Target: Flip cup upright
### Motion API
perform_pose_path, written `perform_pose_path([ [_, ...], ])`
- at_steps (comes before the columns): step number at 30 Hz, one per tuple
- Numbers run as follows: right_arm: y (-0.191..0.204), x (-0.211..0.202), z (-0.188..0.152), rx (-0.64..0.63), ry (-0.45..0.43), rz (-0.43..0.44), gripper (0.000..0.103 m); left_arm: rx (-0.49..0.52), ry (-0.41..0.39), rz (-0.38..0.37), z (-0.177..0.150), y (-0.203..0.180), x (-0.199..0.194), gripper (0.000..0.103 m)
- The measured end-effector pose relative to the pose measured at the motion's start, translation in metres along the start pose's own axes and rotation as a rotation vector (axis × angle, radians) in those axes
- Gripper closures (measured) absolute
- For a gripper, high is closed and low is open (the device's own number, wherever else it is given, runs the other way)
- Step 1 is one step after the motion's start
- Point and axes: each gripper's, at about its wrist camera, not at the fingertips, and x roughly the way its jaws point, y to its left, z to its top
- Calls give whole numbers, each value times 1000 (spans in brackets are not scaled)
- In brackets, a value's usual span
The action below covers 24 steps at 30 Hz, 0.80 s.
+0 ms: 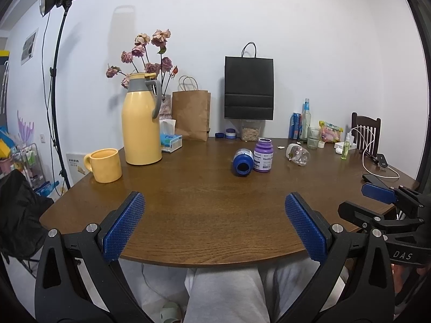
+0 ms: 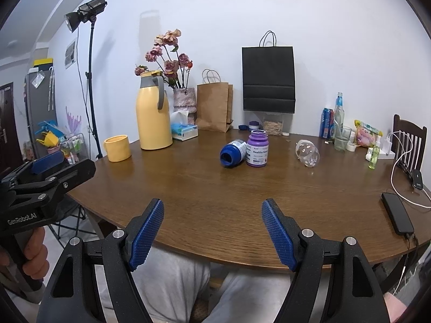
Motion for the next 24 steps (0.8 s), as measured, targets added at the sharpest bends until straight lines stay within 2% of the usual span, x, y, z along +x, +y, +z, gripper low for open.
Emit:
perform_pose_path([
  [24,-3,1,1,10,-6,-2,23,3,8,-3,-2,-2,1,0],
])
